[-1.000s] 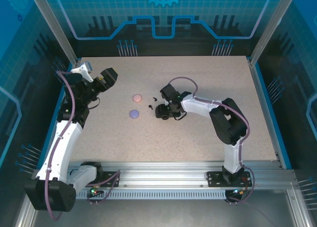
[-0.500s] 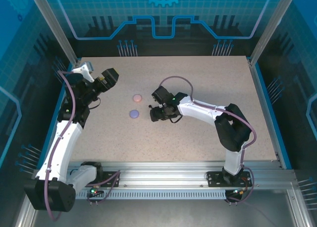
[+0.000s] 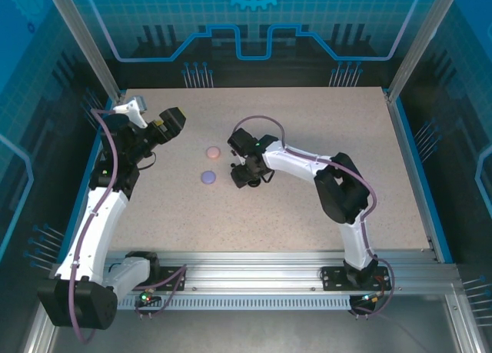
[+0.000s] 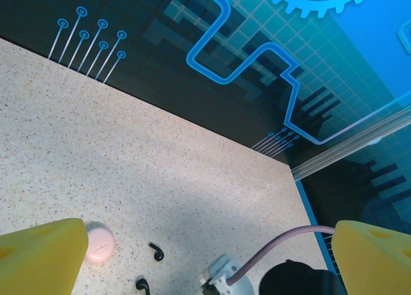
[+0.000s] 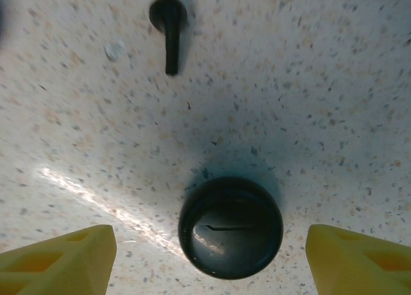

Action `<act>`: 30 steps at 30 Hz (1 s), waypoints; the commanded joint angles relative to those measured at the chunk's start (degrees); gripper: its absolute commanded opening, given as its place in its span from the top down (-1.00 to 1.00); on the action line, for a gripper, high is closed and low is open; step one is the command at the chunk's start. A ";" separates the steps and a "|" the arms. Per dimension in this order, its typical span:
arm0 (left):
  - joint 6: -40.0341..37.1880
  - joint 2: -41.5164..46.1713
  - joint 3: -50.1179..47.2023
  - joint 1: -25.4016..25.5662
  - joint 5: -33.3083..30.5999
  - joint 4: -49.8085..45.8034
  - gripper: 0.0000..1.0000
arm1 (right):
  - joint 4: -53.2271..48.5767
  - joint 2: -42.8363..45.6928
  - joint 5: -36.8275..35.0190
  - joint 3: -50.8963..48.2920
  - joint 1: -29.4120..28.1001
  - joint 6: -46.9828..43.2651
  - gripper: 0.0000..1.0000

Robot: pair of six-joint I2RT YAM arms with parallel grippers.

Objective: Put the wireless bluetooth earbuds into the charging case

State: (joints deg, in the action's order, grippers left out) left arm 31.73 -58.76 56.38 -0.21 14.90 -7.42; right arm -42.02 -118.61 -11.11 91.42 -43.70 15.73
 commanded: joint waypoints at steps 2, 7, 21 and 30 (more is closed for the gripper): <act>-1.83 0.58 1.27 0.46 1.97 -0.17 -0.97 | -3.07 -1.86 0.58 2.03 1.07 -2.63 -0.55; -2.05 0.49 1.36 0.47 2.16 -0.33 -0.97 | -2.73 -3.46 1.10 2.07 1.43 -2.37 -0.50; -2.53 0.41 1.45 0.47 2.86 -0.47 -0.97 | -2.85 -6.15 2.88 3.55 2.48 -2.26 -0.28; -2.26 0.31 1.28 0.47 3.12 -0.45 -0.97 | -4.09 -8.20 1.81 5.12 1.92 -2.61 -0.26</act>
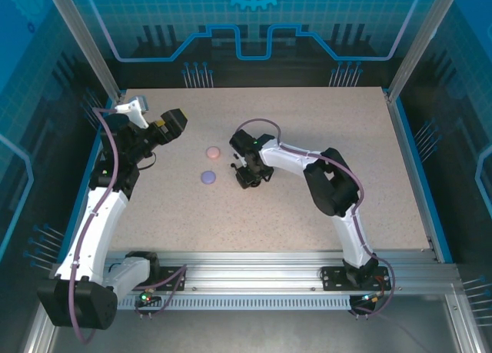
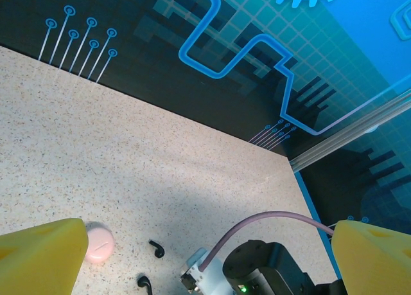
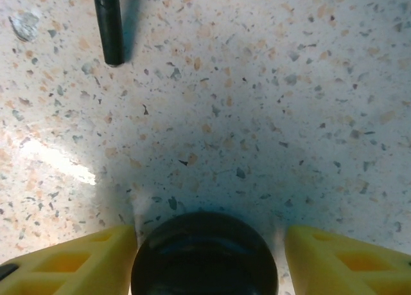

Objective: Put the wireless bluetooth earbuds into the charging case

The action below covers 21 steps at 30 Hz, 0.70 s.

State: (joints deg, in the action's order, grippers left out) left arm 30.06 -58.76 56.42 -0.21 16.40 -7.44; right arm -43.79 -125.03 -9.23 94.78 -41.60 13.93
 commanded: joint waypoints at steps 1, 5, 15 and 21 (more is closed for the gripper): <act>-0.62 0.32 1.23 0.47 1.61 -0.40 -0.97 | -2.50 -2.00 -0.32 1.96 -0.25 -0.84 -0.26; -0.52 0.49 1.14 0.47 1.57 -0.65 -0.97 | -3.05 -2.14 -1.14 2.10 -0.74 -1.01 -0.15; 4.95 1.16 -1.50 0.47 0.17 2.12 -0.97 | -2.32 1.97 0.80 -0.37 -0.78 1.90 0.22; 5.13 0.72 -5.58 0.82 2.34 5.53 -0.97 | 2.08 9.61 3.81 -5.32 0.74 8.50 0.23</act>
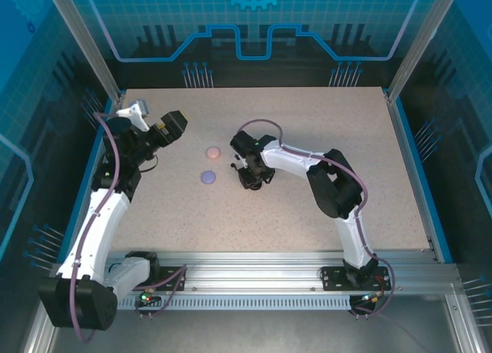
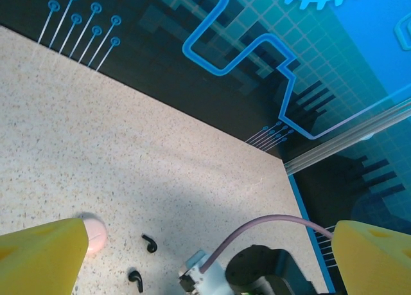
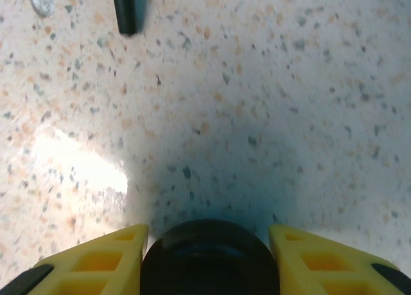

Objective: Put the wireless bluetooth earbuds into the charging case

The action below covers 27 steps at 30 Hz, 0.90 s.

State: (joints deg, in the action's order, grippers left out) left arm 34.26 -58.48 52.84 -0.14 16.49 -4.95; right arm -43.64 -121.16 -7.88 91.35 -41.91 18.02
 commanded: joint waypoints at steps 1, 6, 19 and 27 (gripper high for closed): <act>0.71 0.18 -2.62 0.99 2.68 3.78 -0.97 | 2.91 7.09 2.95 -2.85 1.41 5.94 0.23; -1.50 -2.59 -5.31 3.32 6.08 8.17 -0.97 | 7.55 14.39 4.55 -6.29 3.85 14.91 0.23; -2.71 -9.07 -10.04 14.81 7.03 22.61 -0.98 | 18.97 24.82 2.31 -8.07 8.09 41.15 0.25; -2.90 -12.72 -15.32 18.90 3.39 36.17 -0.97 | 23.68 27.12 0.07 -9.35 7.48 57.46 0.27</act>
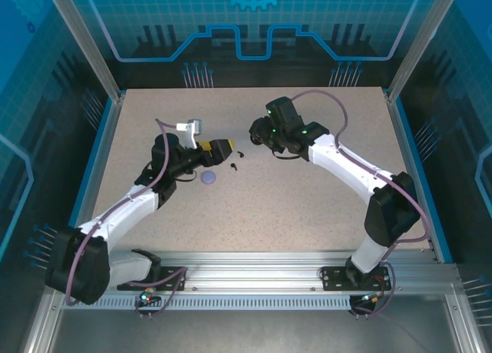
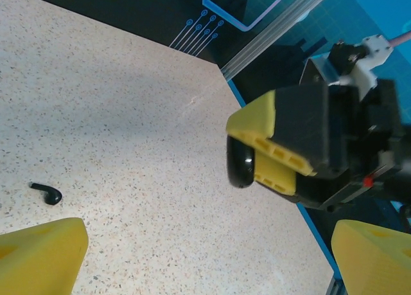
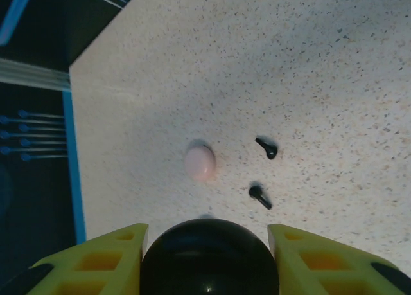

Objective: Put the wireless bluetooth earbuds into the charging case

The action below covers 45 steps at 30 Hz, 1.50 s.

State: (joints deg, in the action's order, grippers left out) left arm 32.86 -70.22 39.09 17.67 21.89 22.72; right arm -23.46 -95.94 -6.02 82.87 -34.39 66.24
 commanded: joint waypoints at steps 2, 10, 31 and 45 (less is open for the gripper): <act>-1.08 -1.99 -2.64 1.57 -2.09 12.31 -0.97 | 3.90 2.06 -2.15 -0.88 -0.54 11.88 0.28; 1.31 -7.39 -3.37 3.24 -2.09 23.32 -0.95 | 5.78 2.10 -3.66 -0.81 -2.76 18.03 0.29; 4.85 -15.93 -1.45 4.03 -2.09 33.27 -0.40 | 7.29 0.23 -4.56 0.83 -6.72 19.37 0.30; 5.46 -17.49 -0.08 4.03 -0.93 33.72 -0.20 | 8.59 -0.78 -3.88 1.18 -7.25 19.24 0.30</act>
State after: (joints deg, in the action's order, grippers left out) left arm 37.65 -87.22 37.10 21.28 20.01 54.35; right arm -16.45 -96.07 -9.17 82.17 -40.88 85.10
